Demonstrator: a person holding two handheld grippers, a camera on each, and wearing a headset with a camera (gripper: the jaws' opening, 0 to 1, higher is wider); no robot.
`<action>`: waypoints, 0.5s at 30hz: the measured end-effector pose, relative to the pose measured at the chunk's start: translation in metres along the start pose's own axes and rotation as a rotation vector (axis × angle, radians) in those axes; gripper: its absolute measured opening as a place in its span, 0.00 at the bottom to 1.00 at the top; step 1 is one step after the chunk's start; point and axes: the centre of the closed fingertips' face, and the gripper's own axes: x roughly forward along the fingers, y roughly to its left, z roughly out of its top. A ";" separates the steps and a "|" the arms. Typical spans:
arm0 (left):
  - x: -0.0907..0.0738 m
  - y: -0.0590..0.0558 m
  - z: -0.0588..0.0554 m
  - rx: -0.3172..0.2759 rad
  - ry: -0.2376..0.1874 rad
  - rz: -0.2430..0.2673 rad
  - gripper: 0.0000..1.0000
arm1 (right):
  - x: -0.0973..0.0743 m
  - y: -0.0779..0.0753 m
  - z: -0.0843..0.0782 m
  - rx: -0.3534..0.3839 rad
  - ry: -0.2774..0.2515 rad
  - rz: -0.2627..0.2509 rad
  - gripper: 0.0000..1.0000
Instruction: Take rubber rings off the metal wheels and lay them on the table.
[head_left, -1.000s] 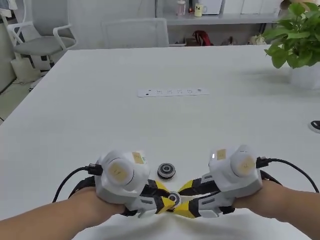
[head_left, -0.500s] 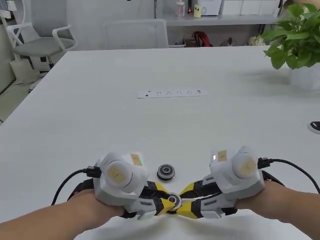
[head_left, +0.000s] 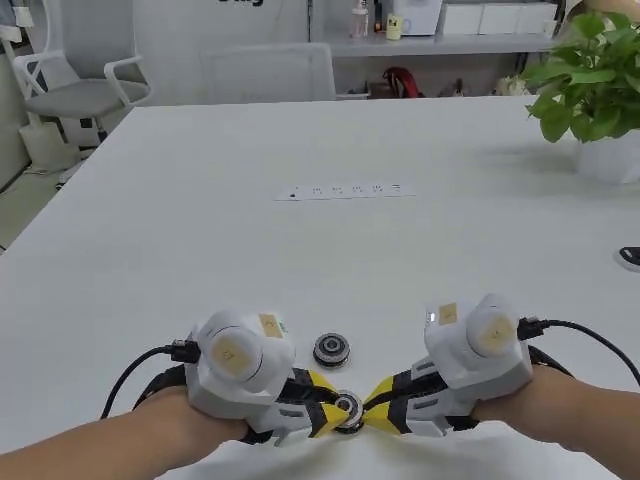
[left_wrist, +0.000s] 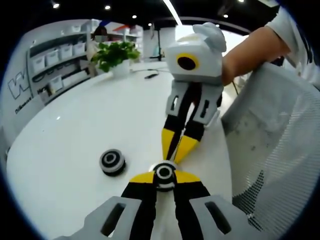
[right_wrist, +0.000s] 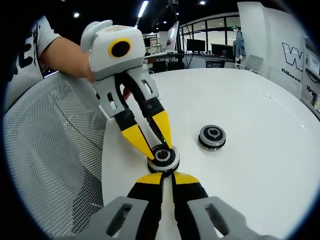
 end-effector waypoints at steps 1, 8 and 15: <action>0.000 0.000 0.000 0.000 0.000 0.001 0.13 | 0.000 -0.001 0.000 0.020 -0.002 -0.001 0.02; 0.000 0.000 0.000 0.000 -0.002 0.003 0.13 | 0.000 -0.003 -0.001 0.118 -0.005 -0.003 0.00; 0.000 0.000 0.000 0.004 0.000 0.007 0.13 | -0.001 -0.005 -0.001 0.235 -0.017 0.001 0.00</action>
